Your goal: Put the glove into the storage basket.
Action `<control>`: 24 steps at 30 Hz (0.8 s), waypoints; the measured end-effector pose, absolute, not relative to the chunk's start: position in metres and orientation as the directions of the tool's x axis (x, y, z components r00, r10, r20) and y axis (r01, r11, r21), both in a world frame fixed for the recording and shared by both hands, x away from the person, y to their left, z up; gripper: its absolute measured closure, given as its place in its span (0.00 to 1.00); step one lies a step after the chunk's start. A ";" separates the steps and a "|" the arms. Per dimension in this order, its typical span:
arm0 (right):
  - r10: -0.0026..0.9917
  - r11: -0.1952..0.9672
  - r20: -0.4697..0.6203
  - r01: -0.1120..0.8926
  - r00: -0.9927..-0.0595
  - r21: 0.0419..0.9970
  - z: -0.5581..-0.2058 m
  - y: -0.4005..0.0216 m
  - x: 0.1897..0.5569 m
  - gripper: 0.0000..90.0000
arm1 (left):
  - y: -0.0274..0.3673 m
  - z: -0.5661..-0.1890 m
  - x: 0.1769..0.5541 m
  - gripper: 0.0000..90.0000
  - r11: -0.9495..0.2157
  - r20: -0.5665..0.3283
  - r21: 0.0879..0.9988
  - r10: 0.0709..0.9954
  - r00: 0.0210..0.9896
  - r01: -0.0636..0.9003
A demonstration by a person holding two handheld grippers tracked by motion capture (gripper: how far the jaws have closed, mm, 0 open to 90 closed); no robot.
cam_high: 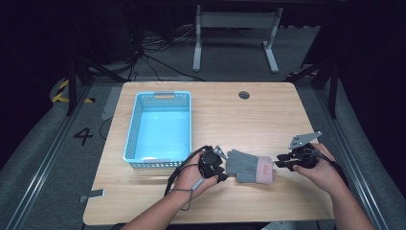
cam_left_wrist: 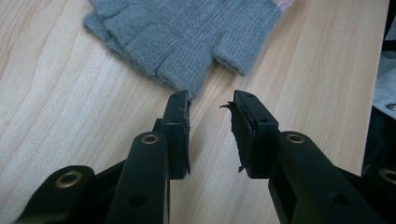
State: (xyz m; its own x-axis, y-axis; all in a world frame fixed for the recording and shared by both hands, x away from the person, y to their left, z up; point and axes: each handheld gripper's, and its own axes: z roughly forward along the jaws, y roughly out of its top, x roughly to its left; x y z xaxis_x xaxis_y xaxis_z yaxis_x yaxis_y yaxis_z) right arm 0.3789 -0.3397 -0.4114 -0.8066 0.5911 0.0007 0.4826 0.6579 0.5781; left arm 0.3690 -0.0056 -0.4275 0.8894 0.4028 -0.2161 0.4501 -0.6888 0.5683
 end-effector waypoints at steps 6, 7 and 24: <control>0.566 0.679 0.016 0.477 -0.824 0.559 -0.420 -0.338 0.383 0.75 | -0.007 -0.433 0.374 0.75 -0.690 -0.224 0.548 0.424 0.877 0.473; 0.561 0.686 0.012 0.472 -0.828 0.554 -0.420 -0.337 0.383 0.75 | -0.007 -0.434 0.375 0.75 -0.686 -0.224 0.549 0.431 0.874 0.478; 0.508 0.729 -0.012 0.423 -0.861 0.538 -0.424 -0.327 0.385 0.75 | -0.021 -0.446 0.382 0.87 -0.705 -0.209 0.521 0.442 0.872 0.482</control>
State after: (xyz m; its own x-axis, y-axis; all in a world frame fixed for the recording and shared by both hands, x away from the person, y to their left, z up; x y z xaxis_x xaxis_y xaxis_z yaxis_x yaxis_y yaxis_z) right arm 0.3854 -0.3268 -0.4242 -0.8612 0.5082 -0.0116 0.4230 0.7290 0.5382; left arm 0.3818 -0.0213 -0.4457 0.8725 0.4416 -0.2093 0.4816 -0.7050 0.5206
